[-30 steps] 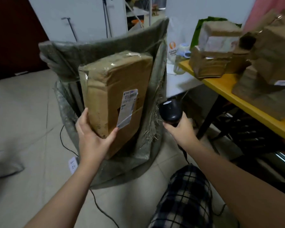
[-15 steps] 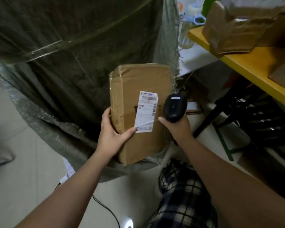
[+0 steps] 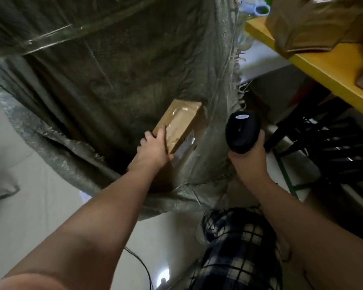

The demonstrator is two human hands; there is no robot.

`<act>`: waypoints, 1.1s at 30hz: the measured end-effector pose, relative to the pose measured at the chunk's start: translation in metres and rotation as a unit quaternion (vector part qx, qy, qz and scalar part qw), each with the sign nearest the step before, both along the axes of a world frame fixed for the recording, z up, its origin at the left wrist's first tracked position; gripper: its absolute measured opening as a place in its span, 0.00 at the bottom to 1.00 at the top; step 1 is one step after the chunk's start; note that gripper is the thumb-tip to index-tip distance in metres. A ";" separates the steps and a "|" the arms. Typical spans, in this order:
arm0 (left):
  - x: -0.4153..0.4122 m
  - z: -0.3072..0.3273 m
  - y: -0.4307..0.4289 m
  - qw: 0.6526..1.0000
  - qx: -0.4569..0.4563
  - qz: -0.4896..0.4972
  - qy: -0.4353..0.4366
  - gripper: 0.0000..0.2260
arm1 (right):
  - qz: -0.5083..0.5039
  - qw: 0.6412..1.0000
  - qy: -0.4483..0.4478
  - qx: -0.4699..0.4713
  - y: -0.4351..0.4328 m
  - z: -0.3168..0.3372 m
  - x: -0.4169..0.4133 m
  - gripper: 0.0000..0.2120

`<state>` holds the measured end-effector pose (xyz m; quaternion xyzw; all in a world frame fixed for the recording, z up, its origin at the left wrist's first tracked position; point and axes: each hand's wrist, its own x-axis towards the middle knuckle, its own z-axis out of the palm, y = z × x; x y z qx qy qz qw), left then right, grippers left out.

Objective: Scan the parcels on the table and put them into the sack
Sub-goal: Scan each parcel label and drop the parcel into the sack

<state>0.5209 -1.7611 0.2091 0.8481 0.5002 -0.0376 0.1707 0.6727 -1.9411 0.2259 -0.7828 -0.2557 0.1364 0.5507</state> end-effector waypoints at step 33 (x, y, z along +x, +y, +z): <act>0.140 0.252 -0.188 0.815 0.202 -0.385 -0.382 0.36 | -0.174 0.963 -0.163 0.127 -0.195 0.217 0.010 0.19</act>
